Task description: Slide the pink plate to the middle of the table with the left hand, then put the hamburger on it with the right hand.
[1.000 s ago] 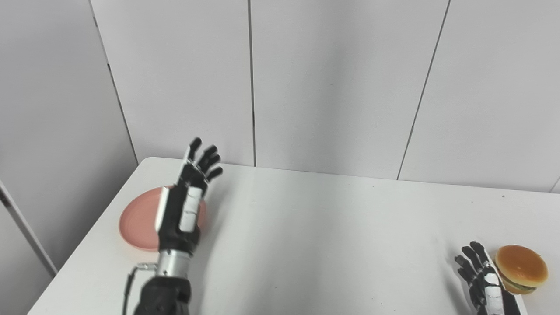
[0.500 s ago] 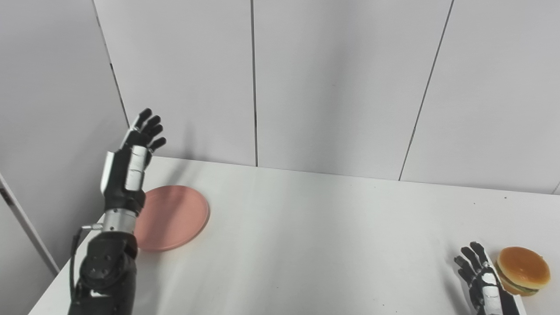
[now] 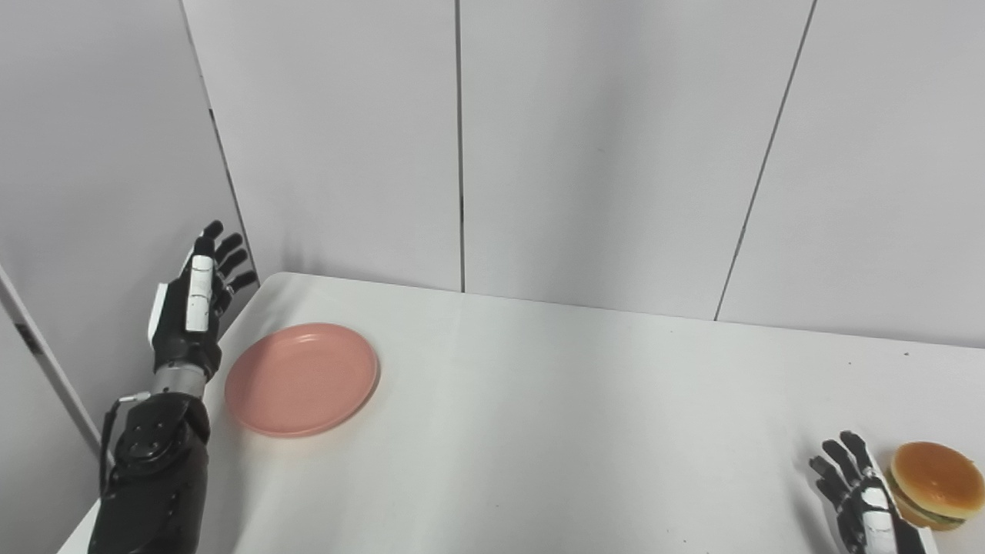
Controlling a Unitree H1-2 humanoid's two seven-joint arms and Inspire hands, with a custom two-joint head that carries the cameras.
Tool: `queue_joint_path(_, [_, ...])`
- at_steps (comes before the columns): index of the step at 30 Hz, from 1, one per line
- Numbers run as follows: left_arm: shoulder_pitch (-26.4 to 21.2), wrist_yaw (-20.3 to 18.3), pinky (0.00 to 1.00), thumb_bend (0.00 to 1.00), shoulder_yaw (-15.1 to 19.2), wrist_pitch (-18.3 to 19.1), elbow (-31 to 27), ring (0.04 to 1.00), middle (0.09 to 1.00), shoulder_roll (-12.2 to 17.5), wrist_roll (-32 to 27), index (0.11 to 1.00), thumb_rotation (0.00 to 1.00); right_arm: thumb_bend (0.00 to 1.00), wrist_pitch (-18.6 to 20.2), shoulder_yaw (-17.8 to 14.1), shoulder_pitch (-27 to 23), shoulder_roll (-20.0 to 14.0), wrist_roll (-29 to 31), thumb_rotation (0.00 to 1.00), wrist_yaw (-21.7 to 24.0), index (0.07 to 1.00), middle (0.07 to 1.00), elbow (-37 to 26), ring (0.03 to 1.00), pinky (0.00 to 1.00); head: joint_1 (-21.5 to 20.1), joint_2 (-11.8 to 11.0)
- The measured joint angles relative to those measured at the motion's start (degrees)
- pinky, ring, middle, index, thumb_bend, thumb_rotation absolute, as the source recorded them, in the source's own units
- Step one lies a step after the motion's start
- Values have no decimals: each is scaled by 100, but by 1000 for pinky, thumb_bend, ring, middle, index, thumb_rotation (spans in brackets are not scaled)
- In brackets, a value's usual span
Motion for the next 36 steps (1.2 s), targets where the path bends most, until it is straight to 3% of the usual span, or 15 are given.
queue_joint_path(12, [-177, 23, 774, 861, 152, -334, 1414, 836, 857, 114, -236, 893, 890, 844, 30, 4, 77, 1, 24, 994, -7, 945, 918, -79, 887, 914, -18, 53])
queue_joint_path(18, [-195, 14, 778, 885, 124, -648, 1918, 836, 854, 116, -243, 895, 862, 846, 51, 2, 85, -1, 30, 971, -9, 941, 912, -93, 878, 904, -26, 79])
queue_joint_path(30, [-140, -215, 776, 871, 82, -676, 1791, 847, 868, 37, -501, 889, 837, 843, 207, 22, 177, 32, 62, 941, -15, 934, 906, -216, 870, 895, -70, 167])
queue_joint_path(36, [-29, -494, 775, 851, -194, -500, 1391, 853, 878, -175, -540, 907, 840, 847, 323, 44, 228, 95, 68, 932, -67, 932, 906, -300, 869, 882, -132, 229])
